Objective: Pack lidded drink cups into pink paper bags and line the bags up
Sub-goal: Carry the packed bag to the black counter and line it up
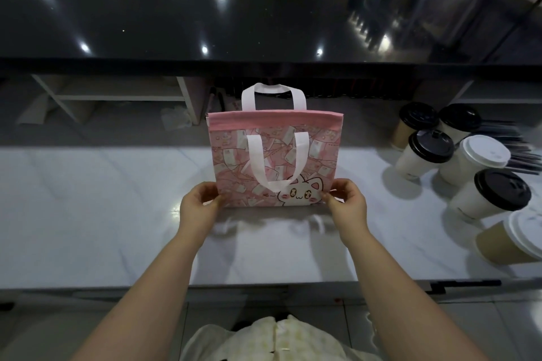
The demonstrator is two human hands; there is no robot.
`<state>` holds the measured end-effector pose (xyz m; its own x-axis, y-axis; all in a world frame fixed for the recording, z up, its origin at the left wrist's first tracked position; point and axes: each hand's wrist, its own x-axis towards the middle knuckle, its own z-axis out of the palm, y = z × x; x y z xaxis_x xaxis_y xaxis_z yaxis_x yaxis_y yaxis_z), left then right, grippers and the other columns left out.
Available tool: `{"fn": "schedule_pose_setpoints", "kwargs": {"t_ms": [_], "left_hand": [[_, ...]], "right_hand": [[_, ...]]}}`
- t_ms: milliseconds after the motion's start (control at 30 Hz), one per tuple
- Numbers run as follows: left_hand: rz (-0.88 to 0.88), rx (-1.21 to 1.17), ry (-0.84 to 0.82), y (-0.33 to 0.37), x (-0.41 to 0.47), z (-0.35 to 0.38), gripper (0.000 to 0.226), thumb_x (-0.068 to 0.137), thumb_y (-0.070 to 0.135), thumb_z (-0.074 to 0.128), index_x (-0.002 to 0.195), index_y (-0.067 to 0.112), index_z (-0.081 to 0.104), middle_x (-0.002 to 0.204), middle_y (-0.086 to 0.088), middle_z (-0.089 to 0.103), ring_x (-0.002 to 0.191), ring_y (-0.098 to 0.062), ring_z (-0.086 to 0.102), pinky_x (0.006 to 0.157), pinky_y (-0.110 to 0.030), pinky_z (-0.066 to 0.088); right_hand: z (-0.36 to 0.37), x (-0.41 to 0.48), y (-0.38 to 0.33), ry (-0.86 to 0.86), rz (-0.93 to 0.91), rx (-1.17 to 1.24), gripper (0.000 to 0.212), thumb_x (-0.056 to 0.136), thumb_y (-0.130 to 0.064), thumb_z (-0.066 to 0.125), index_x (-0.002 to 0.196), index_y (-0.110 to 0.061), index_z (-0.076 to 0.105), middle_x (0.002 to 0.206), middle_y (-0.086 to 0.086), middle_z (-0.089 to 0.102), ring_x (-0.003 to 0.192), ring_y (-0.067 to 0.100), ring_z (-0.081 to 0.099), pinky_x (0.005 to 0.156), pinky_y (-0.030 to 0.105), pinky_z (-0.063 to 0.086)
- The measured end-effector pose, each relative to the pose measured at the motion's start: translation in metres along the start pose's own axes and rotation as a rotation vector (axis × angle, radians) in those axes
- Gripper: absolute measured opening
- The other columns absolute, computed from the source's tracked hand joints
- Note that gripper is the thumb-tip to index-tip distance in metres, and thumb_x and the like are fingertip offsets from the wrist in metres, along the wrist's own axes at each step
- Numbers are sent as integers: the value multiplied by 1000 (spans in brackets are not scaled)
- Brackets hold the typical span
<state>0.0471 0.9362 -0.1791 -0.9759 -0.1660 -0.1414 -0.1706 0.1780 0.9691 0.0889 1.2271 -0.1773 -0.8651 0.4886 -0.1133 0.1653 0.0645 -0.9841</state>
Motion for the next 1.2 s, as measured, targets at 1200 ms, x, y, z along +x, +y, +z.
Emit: {"fn": "schedule_pose_setpoints", "kwargs": {"t_ms": [1200], "left_hand": [[21,-336,1110,35,-155,-230,15,88,7,69,82,20,65,74,5,67,59,-4,63,50,-15,50]], "right_hand": [[294,-109,-132,-983,199,438,18,89,-2,63,79,-17,65,79,-1,70,72,16,66,59,31,54]]}}
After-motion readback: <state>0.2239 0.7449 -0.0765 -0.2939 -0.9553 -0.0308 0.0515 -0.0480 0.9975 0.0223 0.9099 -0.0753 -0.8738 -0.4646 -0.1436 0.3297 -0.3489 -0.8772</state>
